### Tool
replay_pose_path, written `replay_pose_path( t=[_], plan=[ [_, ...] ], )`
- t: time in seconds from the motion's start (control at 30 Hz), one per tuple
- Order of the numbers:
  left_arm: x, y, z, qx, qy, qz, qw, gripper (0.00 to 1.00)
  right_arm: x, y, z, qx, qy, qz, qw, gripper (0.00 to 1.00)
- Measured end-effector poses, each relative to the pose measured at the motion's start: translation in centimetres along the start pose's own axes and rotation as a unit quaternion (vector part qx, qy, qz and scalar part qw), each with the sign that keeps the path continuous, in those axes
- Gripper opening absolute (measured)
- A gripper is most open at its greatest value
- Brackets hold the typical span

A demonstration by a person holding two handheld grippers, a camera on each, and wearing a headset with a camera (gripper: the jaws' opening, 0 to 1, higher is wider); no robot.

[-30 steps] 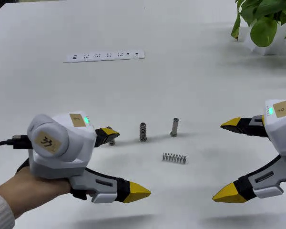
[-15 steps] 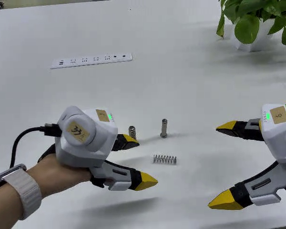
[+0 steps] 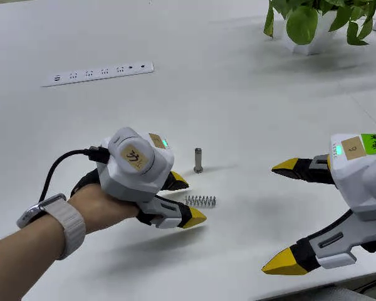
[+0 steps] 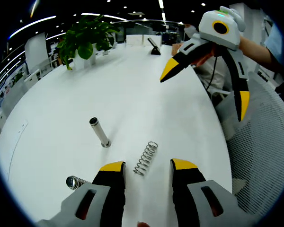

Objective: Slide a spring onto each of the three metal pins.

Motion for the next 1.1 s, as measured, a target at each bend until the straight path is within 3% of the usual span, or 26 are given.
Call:
replay_pose_path(
  t=[0.1, 0.17, 0.3, 0.57, 0.83, 0.97, 1.1],
  plan=[
    [0.2, 0.4, -0.5, 0.012, 0.026, 0.013, 0.9995, 0.34, -0.1, -0.1, -0.3, 0.004, 0.001, -0.002, 1.0000, 0.97],
    [0.5, 0.7, -1.0, 0.014, 0.029, 0.015, 0.9994, 0.30, -0.1, -0.1, -0.4, 0.005, 0.001, -0.002, 1.0000, 0.96],
    [0.4, 1.0, -0.9, 0.013, 0.030, 0.013, 0.9994, 0.21, -0.2, -0.2, -0.4, 0.007, 0.000, -0.004, 1.0000, 0.96],
    [0.7, 1.1, -0.8, 0.027, 0.044, 0.010, 0.9986, 0.22, -0.2, -0.3, -0.3, 0.007, -0.001, -0.003, 1.0000, 0.96],
    [0.9, 0.7, -0.7, 0.063, 0.066, 0.001, 0.9958, 0.17, 0.1, -0.2, -0.7, 0.004, 0.010, -0.003, 0.9999, 0.96],
    [0.8, 0.6, -0.4, 0.057, 0.076, -0.003, 0.9955, 0.16, 0.2, -0.2, -0.7, 0.004, 0.009, -0.002, 1.0000, 0.96],
    [0.9, 0.5, -0.3, 0.074, 0.091, -0.009, 0.9930, 0.14, 0.2, -0.1, -0.6, 0.003, 0.009, -0.002, 1.0000, 0.96]
  ],
)
Point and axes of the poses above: the centre of the closed fingertips' face, and the gripper's own axes: x roughly forward along the fingers, y roughly to its left, z roughly out of its top, the point moved 5 cm from there along -x, roughly backward along the fingers, and after that the axes turned 11 degrees about x, right-handed, at the moved point
